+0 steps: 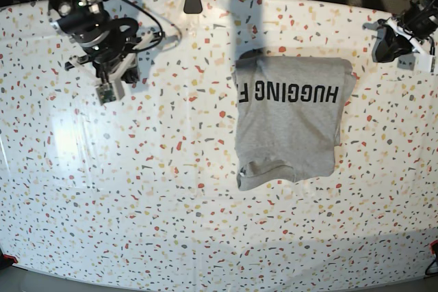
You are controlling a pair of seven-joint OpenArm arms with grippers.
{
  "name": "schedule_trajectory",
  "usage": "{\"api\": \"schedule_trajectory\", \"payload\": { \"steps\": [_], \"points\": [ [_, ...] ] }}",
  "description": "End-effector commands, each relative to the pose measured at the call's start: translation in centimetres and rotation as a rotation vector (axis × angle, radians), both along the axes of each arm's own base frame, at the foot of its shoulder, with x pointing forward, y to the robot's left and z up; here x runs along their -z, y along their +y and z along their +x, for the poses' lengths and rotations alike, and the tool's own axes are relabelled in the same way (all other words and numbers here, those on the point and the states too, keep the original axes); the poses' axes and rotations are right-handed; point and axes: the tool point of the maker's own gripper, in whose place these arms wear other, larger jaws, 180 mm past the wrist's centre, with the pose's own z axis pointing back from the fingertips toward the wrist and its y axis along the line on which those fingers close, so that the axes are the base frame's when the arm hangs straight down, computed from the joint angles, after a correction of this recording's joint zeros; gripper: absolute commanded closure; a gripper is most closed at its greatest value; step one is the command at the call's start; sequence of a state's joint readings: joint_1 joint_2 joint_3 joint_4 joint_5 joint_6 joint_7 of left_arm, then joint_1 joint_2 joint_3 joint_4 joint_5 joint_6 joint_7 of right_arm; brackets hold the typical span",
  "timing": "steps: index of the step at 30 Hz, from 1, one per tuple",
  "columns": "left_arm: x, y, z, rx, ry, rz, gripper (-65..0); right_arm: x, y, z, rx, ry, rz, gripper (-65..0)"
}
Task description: Fold the T-shirt properly
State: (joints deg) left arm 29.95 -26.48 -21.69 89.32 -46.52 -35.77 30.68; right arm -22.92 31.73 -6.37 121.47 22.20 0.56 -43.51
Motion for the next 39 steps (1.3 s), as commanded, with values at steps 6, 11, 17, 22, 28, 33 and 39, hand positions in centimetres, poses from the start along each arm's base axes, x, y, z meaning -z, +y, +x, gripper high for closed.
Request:
{"api": "schedule_trajectory", "payload": {
  "steps": [6,11,17,22,28,33,39],
  "points": [
    [0.1,1.5,-2.8,-0.066,0.026,0.001,0.0,0.7,-3.6,-4.1,0.015,0.111,0.003,0.0],
    [0.9,2.7,-6.8,-0.131,0.082,0.011,0.0,2.6,-5.8,-10.1,0.056,0.259,-0.029,0.0],
    [3.3,2.1,-12.7,-0.128,0.213,0.073,0.0,4.0,-5.7,-17.0,0.101,0.408,0.009,0.0],
    [5.2,0.9,-17.7,-0.130,0.300,0.119,0.0,5.2,-4.5,-22.1,0.110,0.506,0.025,0.0],
    [8.5,0.2,-22.4,-0.172,0.386,0.118,0.0,9.7,-6.1,-26.8,0.221,0.589,-0.031,0.0],
    [13.2,-1.4,-25.9,-0.139,0.514,0.101,0.0,15.0,-8.2,-29.7,0.268,0.702,-0.052,0.0],
    [17.7,-3.4,-27.5,-0.194,0.642,0.008,0.0,20.7,-10.1,-31.0,0.262,0.816,0.002,0.0]
  ]
}}
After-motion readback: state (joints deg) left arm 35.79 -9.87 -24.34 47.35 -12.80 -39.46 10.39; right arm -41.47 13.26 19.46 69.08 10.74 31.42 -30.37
